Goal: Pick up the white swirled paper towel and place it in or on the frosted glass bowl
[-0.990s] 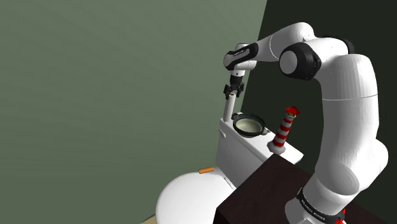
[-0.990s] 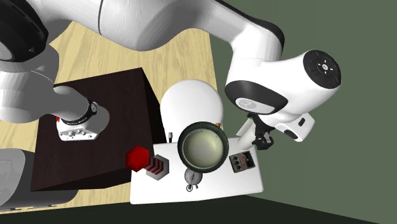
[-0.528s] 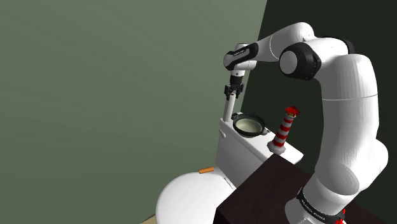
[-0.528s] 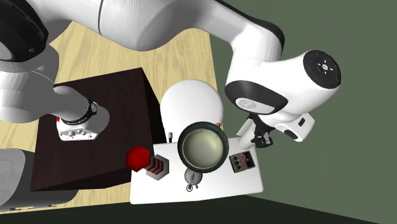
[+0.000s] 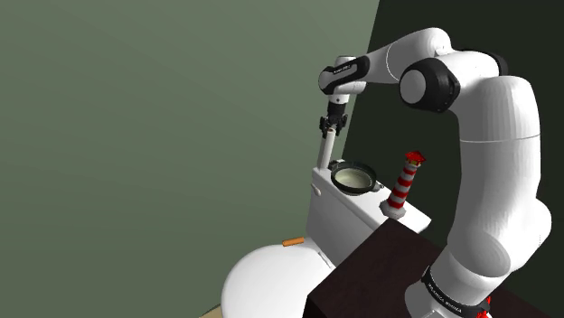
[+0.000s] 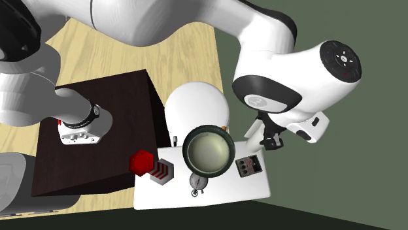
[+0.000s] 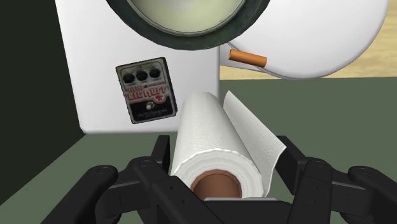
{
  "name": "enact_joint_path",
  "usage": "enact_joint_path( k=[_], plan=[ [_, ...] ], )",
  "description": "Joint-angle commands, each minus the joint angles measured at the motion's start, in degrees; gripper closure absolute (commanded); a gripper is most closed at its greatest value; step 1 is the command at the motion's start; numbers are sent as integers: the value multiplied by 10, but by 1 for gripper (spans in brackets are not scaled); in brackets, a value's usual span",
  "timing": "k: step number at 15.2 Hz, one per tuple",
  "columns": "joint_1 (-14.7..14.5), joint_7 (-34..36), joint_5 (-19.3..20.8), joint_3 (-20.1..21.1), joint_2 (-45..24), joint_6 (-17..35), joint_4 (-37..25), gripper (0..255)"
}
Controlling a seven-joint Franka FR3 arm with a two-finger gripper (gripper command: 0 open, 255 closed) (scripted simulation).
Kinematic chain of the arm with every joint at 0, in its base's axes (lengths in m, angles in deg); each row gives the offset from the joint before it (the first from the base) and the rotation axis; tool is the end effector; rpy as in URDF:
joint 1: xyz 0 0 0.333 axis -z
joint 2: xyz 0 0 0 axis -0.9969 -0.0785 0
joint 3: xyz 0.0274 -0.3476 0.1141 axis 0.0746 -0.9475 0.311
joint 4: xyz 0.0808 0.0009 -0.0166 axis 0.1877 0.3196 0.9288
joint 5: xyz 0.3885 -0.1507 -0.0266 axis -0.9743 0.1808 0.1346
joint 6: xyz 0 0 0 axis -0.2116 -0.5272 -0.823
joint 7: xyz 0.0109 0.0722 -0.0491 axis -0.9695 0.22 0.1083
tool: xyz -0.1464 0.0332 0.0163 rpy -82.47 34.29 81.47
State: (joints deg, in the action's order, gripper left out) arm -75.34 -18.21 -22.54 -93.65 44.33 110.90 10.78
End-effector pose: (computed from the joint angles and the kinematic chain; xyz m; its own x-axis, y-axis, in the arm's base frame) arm 0.6696 -0.2803 0.3649 0.9831 -0.1809 -0.0270 -0.1816 -0.9830 -0.0255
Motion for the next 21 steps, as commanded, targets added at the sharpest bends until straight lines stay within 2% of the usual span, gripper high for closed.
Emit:
enact_joint_path(
  k=[1,21],
  plan=[
    [0,1,1,-1,3,-14,-10,255],
    [6,11,11,-6,25,-157,-134,255]
  ],
)
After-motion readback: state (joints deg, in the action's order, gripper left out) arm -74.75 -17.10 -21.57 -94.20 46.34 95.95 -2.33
